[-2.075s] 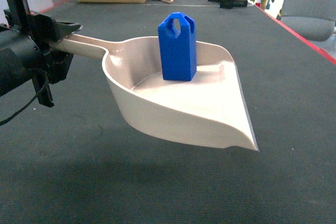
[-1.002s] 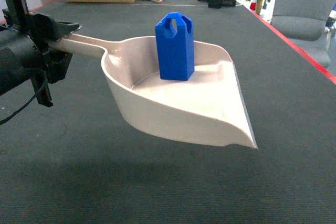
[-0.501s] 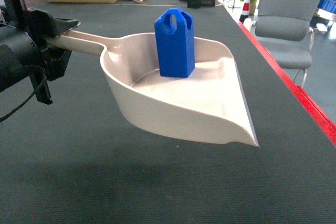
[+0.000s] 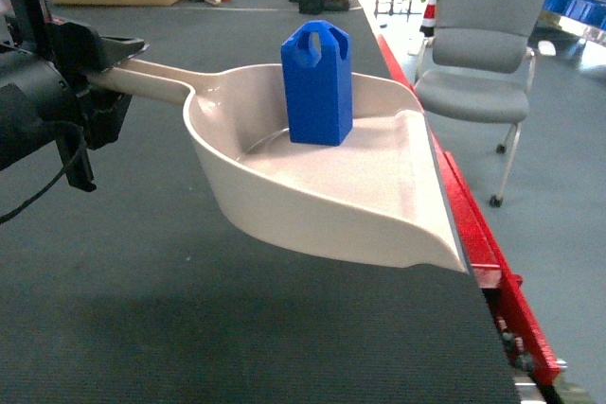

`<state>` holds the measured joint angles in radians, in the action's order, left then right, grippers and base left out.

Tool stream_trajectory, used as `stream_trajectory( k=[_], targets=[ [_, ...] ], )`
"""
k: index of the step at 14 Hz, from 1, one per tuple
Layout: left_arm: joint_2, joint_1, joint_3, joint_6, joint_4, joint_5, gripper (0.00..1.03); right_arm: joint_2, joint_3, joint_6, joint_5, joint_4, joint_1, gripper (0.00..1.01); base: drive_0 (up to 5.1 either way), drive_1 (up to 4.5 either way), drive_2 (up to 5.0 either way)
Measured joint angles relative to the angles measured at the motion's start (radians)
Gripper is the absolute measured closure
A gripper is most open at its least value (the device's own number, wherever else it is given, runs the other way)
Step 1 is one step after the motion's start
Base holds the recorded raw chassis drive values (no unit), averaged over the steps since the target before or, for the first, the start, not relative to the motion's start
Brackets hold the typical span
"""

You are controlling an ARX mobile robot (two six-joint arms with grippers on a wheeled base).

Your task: Place part in tray to right shelf

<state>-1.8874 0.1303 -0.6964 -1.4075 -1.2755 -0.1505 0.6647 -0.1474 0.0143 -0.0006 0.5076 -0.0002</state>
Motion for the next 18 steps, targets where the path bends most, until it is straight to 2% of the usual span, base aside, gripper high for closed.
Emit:
stream_trajectory(
  k=[18],
  targets=[
    [0.003, 0.000, 0.000, -0.002, -0.003, -0.003, 0.90, -0.003, 0.001, 0.000, 0.000, 0.002, 0.000, 0.03, 5.1, -2.30, -2.4]
  ],
)
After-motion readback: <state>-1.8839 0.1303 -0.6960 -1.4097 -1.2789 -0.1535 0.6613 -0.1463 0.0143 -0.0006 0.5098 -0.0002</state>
